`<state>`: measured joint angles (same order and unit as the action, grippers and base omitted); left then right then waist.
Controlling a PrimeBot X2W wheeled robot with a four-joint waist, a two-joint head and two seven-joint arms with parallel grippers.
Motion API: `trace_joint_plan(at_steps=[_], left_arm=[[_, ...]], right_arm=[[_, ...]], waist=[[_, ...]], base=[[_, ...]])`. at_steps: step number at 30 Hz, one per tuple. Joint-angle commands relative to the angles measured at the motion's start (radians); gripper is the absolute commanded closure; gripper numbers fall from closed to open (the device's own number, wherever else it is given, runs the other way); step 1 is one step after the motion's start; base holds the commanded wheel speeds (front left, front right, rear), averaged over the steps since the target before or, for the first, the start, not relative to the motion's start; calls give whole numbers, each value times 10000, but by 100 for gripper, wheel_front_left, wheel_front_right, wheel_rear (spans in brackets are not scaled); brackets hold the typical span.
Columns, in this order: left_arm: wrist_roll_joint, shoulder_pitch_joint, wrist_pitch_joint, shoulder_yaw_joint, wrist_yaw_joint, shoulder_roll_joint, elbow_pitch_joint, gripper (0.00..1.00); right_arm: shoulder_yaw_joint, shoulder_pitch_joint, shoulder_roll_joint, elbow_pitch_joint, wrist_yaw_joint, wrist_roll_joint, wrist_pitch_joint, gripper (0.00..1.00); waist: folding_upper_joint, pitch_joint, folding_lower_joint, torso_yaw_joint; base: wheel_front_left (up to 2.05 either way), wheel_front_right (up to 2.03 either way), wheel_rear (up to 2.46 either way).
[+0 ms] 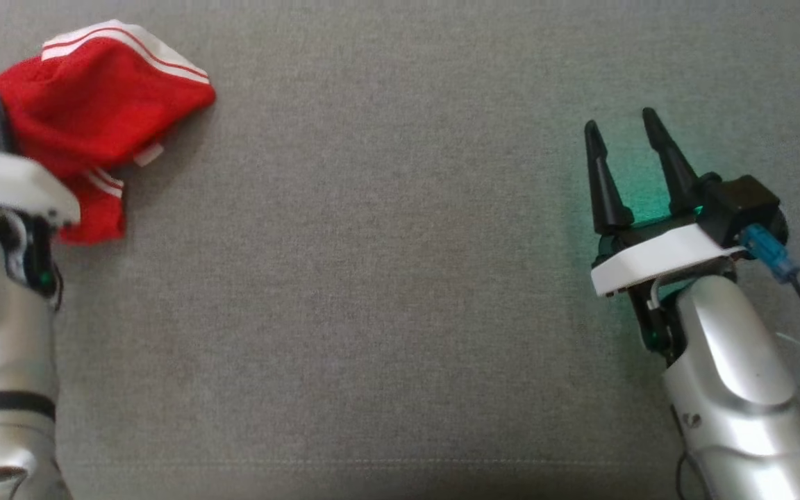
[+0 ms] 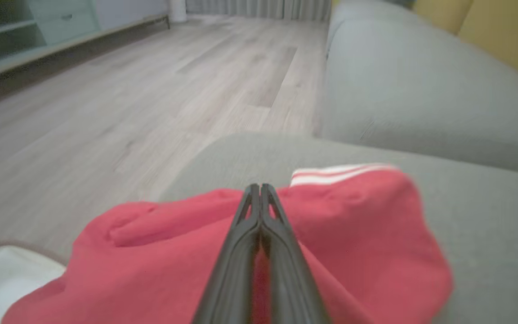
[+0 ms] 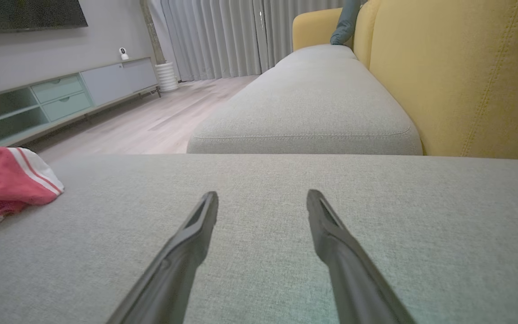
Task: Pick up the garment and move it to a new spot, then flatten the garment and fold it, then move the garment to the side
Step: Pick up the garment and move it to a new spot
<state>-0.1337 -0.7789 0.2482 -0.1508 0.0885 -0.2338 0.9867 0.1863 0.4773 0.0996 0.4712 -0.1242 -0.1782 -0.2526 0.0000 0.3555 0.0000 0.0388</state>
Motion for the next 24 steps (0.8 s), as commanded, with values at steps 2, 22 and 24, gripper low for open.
trace_joint_plan(at_steps=[2,22,24], left_arm=[[152,-496,132,27,97,-502,-1066,100],[-694,-805,135,3134,417,1694,-3878,100],[-1088,-807,135,3614,418,1784,-4019,100]], right_arm=[[190,-263,-294,-179,-65,-147,-92,0],[605,-559,-491,-26,-65,-947,-92,0],[694,-551,-492,-24,-65,-1023,-92,0]], waist=[[0,-361,0,-128],[0,-1383,0,-2254],[0,-1357,0,-2544]], base=[[0,0,0],[0,0,0],[0,0,0]])
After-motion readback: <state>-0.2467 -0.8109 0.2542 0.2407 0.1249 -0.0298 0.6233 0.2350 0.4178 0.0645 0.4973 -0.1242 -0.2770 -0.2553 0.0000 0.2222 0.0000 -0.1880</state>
